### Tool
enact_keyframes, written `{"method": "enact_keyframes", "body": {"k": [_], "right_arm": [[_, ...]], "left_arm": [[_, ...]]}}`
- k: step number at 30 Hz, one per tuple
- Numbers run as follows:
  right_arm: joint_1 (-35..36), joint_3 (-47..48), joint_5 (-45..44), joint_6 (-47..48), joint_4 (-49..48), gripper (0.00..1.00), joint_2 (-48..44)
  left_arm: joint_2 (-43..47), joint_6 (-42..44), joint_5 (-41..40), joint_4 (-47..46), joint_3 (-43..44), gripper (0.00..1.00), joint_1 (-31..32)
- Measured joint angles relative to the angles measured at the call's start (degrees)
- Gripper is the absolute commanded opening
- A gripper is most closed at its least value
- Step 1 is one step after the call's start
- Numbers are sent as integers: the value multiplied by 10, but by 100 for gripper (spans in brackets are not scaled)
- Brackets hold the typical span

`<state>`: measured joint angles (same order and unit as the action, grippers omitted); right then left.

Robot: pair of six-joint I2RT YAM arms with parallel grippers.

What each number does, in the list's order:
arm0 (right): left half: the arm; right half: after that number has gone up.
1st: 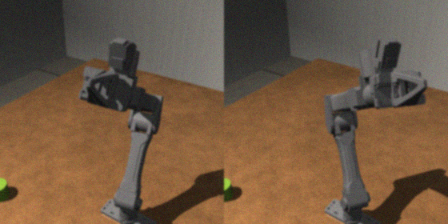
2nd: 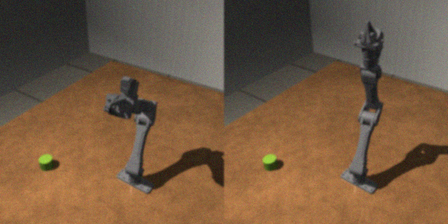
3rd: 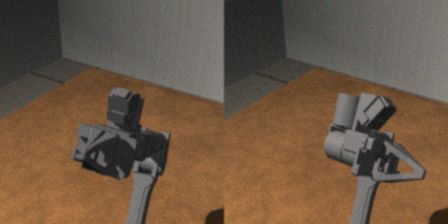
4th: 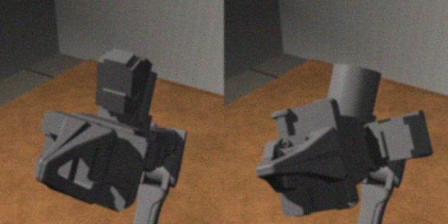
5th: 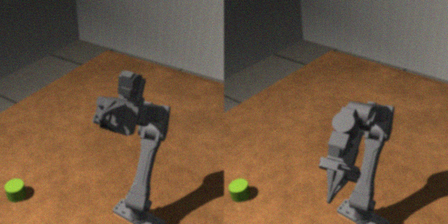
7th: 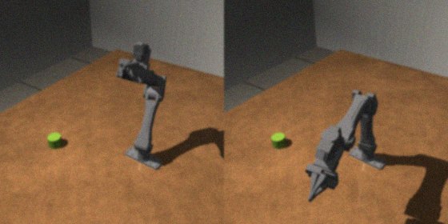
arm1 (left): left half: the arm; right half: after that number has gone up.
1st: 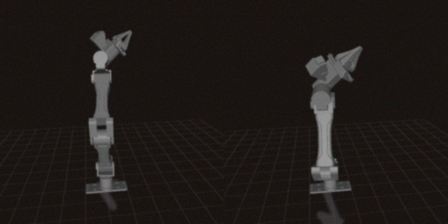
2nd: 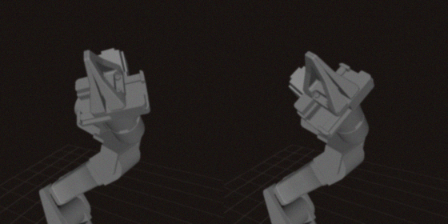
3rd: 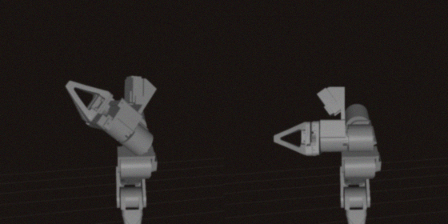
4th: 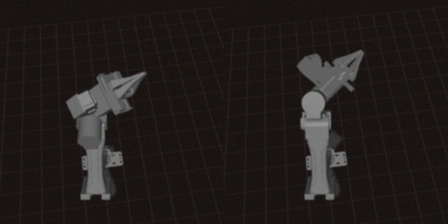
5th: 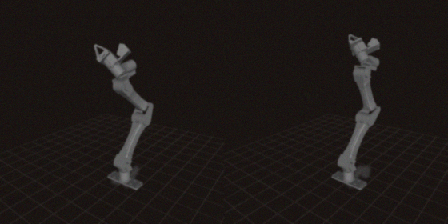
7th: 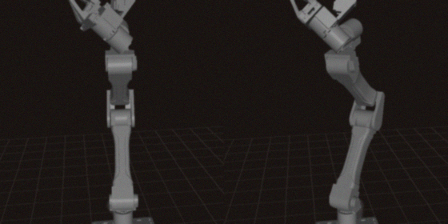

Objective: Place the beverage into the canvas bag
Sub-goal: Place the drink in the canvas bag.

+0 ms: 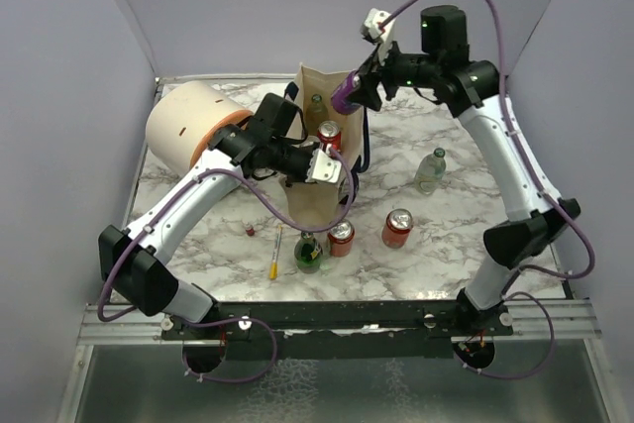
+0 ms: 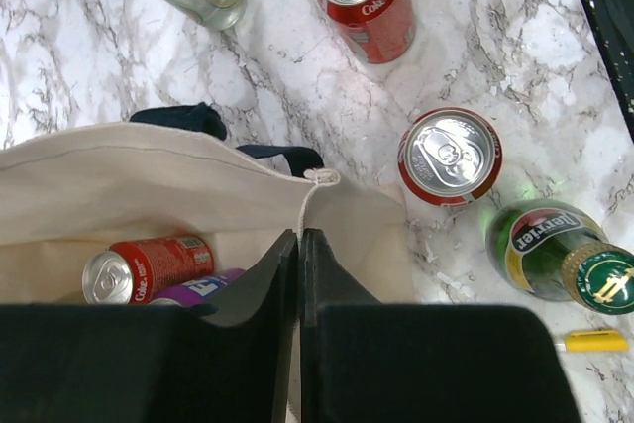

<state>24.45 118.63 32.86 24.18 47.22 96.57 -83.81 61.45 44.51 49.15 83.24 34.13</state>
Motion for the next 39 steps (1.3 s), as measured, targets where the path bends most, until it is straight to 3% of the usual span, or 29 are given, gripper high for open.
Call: {"method": "enact_keyframes", "body": {"k": [8,23,39], "right_arm": [[38,17,67,0,31,1,113],[71,9,74,95,89,1,176],[108,9,26,139,119,1,233]], "left_arm": [[10,48,10,21,-23,1,14],[28,115,6,55,-63,2,20],[60,74,-22,19,-90,1,20]]}}
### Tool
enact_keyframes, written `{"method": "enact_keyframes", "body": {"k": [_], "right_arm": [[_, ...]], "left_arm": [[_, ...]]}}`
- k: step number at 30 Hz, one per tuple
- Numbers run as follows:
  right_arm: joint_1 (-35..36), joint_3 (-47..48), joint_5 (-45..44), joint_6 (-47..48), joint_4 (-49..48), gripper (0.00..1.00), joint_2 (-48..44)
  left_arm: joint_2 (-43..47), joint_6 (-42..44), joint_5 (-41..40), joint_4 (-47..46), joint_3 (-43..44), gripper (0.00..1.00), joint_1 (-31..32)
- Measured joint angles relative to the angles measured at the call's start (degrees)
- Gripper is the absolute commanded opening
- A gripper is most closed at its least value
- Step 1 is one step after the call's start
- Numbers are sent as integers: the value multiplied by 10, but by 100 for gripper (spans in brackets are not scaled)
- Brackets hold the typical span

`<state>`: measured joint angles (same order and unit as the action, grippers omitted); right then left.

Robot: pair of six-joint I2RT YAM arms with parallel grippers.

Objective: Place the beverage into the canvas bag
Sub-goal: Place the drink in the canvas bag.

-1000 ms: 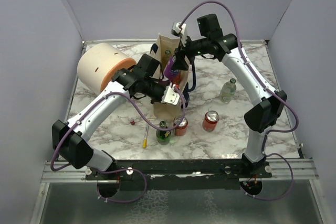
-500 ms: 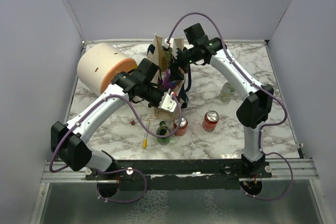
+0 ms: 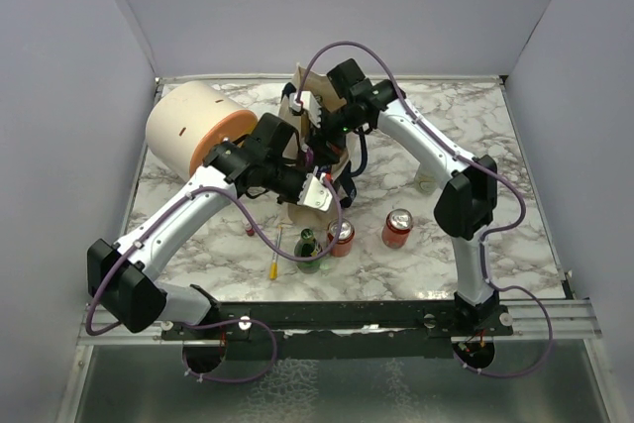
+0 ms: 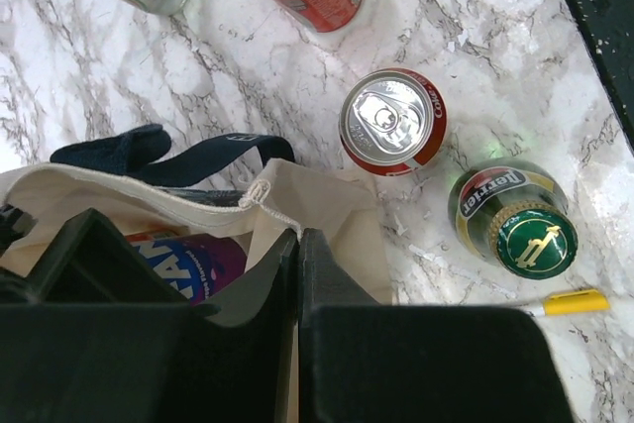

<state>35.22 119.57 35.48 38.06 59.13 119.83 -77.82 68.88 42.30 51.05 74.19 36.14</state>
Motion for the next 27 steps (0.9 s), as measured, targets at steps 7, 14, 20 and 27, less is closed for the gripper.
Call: {"method": "enact_keyframes", "body": {"k": [7,14,20,27], "right_arm": [[1,-17,-33,-3,-17,1,12],[1,-93,-58,-3,-57,2,13],[2,-116,-60,-5,-88,6,13],[2,-128,-61,-12,-108,13,13]], "left_arm": [[11,-27,-11,-17,-7,1,0],[16,-41,-17,-25,-10,1,0],[18,-50,-18,-29,-13,1,0],[23,-52,-19,-36,-21,1,0]]}}
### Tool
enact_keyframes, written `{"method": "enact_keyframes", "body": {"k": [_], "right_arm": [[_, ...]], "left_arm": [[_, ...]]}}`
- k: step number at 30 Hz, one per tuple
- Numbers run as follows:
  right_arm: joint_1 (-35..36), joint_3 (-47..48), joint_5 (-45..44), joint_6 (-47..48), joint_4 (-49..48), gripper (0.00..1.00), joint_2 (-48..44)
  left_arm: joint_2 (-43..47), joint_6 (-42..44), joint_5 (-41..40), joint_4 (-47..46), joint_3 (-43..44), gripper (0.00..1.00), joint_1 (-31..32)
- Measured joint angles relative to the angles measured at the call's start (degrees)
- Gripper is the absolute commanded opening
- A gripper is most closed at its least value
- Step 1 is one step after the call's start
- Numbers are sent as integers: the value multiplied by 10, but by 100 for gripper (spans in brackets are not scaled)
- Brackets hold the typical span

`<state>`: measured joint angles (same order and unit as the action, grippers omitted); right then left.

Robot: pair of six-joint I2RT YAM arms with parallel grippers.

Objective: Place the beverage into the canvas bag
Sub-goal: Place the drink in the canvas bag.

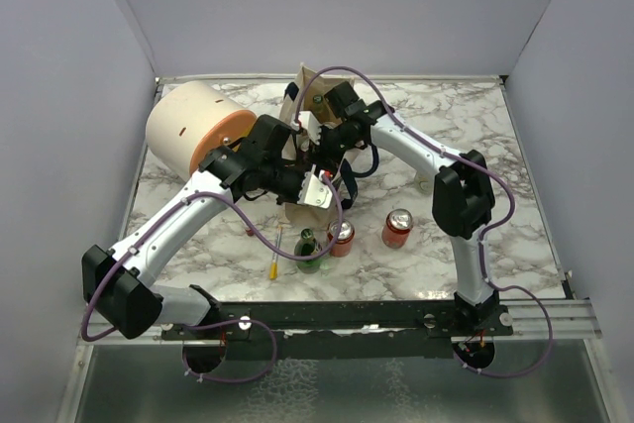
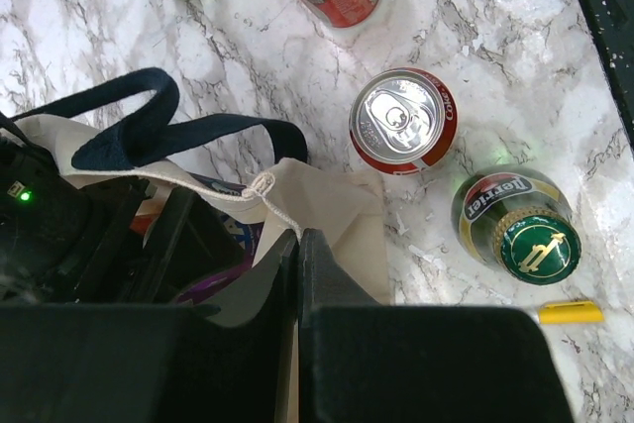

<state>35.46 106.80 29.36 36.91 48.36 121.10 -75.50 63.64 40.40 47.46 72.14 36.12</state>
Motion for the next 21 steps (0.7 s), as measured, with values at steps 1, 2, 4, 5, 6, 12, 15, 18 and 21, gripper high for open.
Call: {"method": "enact_keyframes", "body": {"k": [1,2,4,5,6,12,15,18,21], "right_arm": [[0,-4,0,-1,-5,15,0],[0,-7,0,-2,-9,16,0],[0,-14,0,-2,-19,21,-1],[1,-18,0,-2,-23,23,-2],[1,-23,0,-2,-30,25,-3],[1,-38,0,-2,-49,36,-7],[1,-40,0,-2,-53,43,-8],[1,-40,0,-1,-53,58,-8],[1,-40,3,4,-52,67,-9]], "left_arm": [[1,-1,0,-1,-1,2,0],[1,-1,-1,-2,-1,1,0],[3,-1,-2,-3,-3,1,0],[3,-1,-2,-4,-3,2,0],[3,-1,-3,-4,-3,1,0],[4,-2,-6,-4,-4,2,0],[5,-2,-7,-5,-5,2,0],[8,-3,-8,-10,-9,2,0],[11,-5,-8,-15,-13,2,0]]}}
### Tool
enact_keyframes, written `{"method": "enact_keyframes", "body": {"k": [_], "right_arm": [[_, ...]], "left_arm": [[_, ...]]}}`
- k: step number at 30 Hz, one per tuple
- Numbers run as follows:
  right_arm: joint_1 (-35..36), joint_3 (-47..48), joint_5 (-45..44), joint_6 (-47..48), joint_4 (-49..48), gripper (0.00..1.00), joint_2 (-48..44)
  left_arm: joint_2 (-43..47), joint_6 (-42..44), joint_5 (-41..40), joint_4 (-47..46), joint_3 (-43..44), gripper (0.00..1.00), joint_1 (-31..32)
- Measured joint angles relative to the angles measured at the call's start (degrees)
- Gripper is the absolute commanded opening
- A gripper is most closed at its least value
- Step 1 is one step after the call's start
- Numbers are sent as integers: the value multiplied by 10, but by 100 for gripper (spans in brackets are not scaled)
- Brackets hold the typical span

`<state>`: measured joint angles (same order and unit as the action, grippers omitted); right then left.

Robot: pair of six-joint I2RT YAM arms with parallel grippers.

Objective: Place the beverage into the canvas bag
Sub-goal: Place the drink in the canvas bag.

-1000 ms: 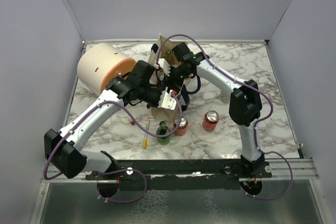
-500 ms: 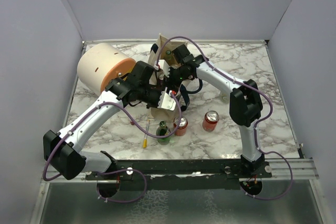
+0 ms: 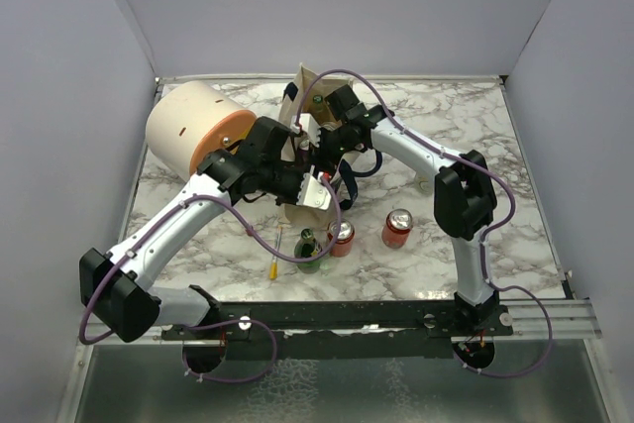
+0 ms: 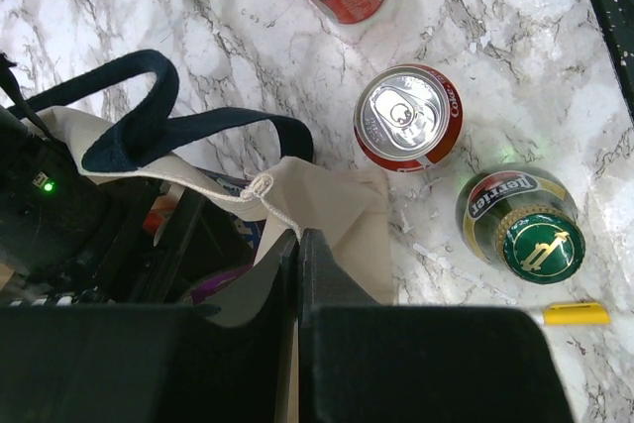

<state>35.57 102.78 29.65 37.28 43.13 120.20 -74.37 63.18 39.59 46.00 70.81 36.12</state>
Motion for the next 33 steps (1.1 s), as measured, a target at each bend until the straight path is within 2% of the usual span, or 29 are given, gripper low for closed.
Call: {"method": "enact_keyframes", "body": {"k": [4,12,33], "right_arm": [[0,-2,5,5,1,75,-3],[0,-7,7,9,1,85,-17],[-19,31,26,-17,6,87,-54]], "left_arm": [[3,-1,0,-5,-5,1,0],[17,-2,-1,-14,-21,1,0],[37,-2,-3,-19,-42,1,-4]]}}
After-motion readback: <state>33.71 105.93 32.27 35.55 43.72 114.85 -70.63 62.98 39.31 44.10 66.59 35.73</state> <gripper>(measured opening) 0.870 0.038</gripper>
